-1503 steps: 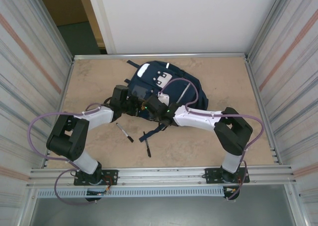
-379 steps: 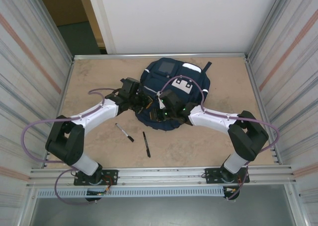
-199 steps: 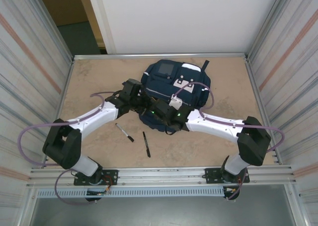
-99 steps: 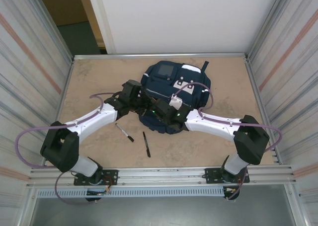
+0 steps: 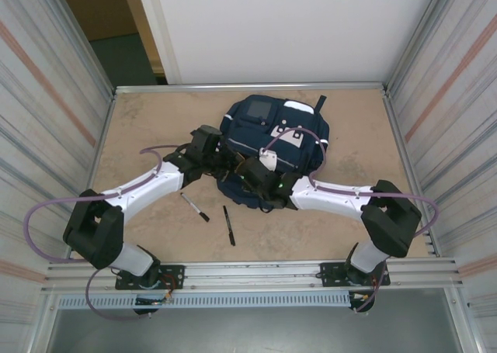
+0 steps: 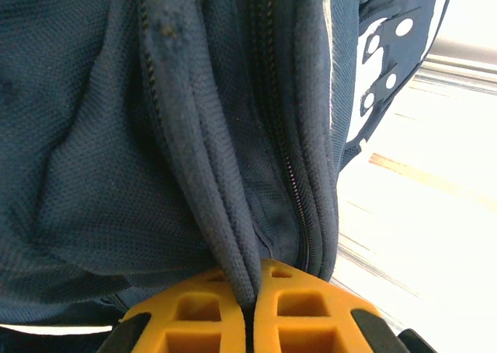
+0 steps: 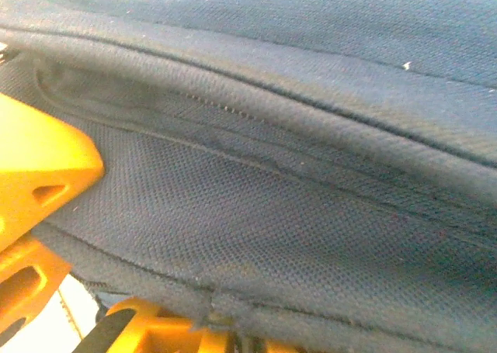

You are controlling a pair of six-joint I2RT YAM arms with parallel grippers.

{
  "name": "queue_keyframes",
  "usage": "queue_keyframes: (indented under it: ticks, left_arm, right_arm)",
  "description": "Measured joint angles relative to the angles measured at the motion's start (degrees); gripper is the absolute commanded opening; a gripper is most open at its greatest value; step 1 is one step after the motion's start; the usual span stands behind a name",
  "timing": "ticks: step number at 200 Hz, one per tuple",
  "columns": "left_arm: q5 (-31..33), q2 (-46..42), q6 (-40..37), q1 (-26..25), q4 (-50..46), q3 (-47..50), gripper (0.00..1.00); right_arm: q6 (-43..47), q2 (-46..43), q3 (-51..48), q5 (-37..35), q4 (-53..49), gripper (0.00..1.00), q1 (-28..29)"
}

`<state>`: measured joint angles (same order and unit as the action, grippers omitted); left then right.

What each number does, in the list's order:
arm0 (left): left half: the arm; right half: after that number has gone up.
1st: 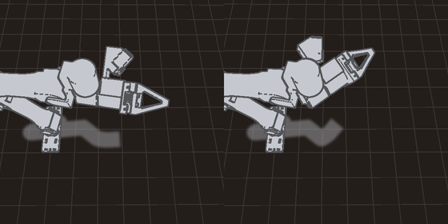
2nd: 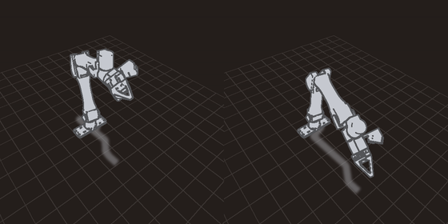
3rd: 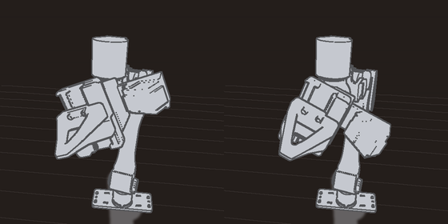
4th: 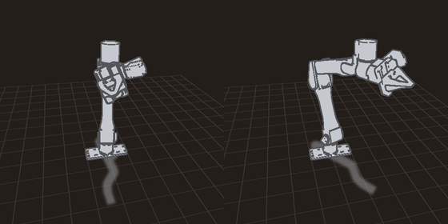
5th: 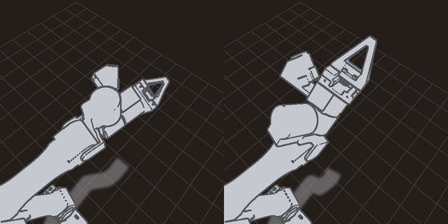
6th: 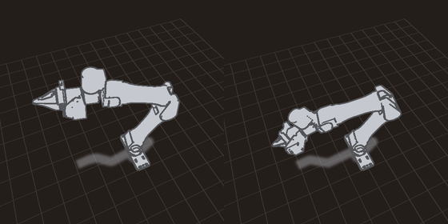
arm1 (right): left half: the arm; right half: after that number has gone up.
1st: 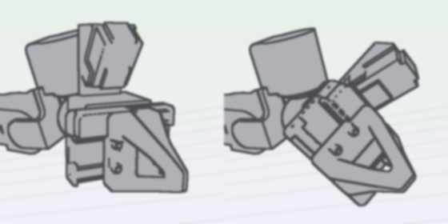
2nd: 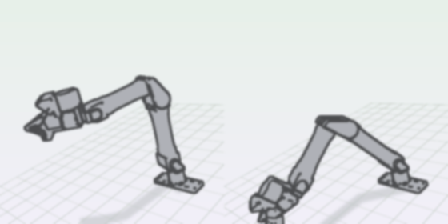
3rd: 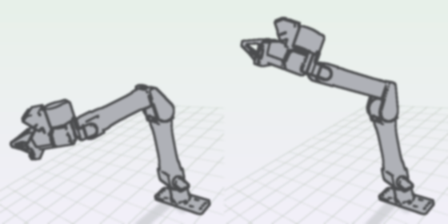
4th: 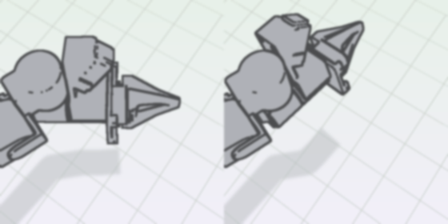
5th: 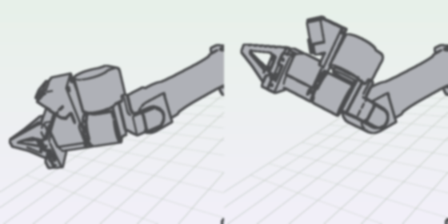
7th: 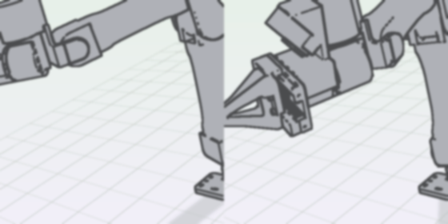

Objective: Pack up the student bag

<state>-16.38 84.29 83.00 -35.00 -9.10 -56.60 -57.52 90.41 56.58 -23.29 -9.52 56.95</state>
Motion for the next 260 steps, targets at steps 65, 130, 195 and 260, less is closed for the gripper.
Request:
queue_keyframes:
  ticks: [65,130,195,260]
  left_arm:
    - [-0.61,0.02,-0.07,0.04,0.44,0.07,0.0]
    - [-6.62,2.4,-1.88,3.28,1.84,0.17,0.0]
    - [-15.17,9.79,-7.45,7.76,2.58,-3.76,0.0]
    - [-24.59,24.28,-12.7,12.74,2.67,-14.75,0.09]
  right_arm:
    - [10.95,-5.09,-4.57,9.55,3.85,0.0,-3.82]
    - [22.62,-13.75,-8.74,21.66,-0.39,0.0,-10.93]
    - [32.11,-23.19,-14.4,26.67,-6.71,0.0,-23.89]
    - [34.77,-23.06,-15.13,32.3,-3.67,0.0,-26.71]
